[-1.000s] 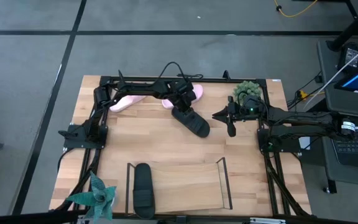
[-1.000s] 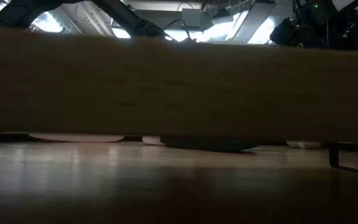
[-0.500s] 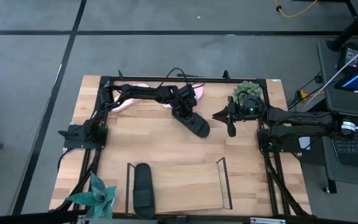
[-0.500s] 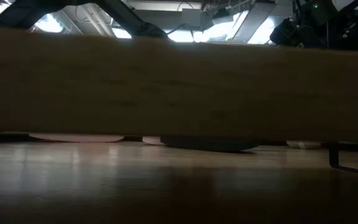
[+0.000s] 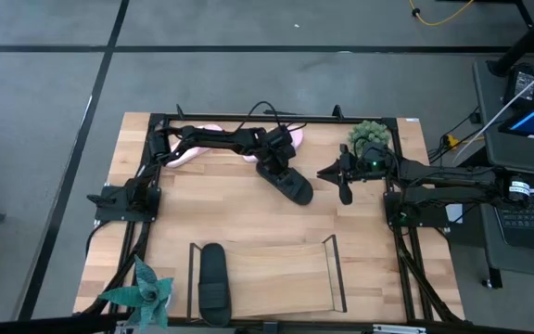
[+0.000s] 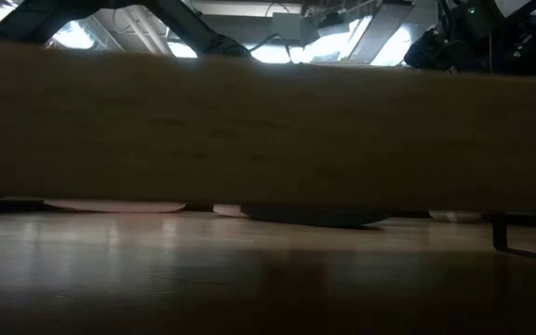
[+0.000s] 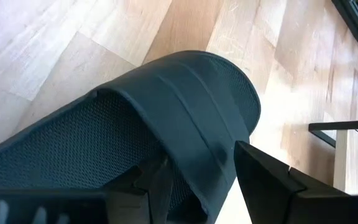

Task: Pick and place slides into the shelf
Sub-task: Put the black slide on the shelf

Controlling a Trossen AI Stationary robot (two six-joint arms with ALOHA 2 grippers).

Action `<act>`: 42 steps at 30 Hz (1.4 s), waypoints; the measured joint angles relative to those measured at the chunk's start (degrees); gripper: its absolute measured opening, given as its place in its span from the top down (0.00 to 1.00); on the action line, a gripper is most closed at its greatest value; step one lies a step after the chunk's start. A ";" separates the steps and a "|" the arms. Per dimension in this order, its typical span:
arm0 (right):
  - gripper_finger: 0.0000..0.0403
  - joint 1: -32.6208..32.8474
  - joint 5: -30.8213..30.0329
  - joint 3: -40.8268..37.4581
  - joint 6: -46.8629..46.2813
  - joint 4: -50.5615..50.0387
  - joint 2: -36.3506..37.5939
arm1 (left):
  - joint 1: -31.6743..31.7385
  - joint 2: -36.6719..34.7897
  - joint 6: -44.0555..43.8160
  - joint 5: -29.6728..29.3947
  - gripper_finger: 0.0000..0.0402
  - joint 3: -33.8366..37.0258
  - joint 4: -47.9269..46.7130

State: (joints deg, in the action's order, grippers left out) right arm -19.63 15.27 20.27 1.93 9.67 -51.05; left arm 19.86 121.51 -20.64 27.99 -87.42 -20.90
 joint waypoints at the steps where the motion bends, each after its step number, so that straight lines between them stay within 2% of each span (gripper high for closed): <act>1: 0.87 0.00 0.00 0.00 0.00 -0.17 0.00 | 0.00 0.00 0.02 -0.05 0.61 0.00 0.26; 4: 0.87 0.00 0.00 0.00 0.00 -0.85 0.00 | 0.00 0.00 1.29 -0.25 0.62 0.00 0.75; 7: 0.87 0.01 0.00 0.00 0.00 -1.55 0.00 | -0.08 0.00 4.90 -0.68 0.67 0.00 0.67; 15: 0.87 -0.01 -0.02 0.00 -0.05 -1.97 0.00 | -0.20 -0.02 8.55 0.00 0.97 -0.05 0.21; 19: 0.87 0.00 0.00 0.00 -0.13 -2.00 0.00 | -0.15 -1.11 11.38 3.85 0.98 -0.07 -4.00; 28: 0.87 -0.01 -0.02 0.02 -0.22 -2.33 -0.40 | -0.11 -10.15 18.93 -3.80 0.99 0.07 -17.35; 34: 0.87 0.00 -0.01 0.02 -0.20 -2.18 -0.95 | -1.37 -17.65 20.37 -3.87 0.99 0.07 -22.70; 42: 0.87 0.00 -0.09 0.04 -0.22 -1.51 -2.32 | -7.31 -26.24 24.16 -3.44 1.00 0.06 -31.98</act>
State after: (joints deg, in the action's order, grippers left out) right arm -19.63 15.18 20.32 1.72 8.16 -53.36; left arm 12.55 95.27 3.52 24.55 -87.36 -52.88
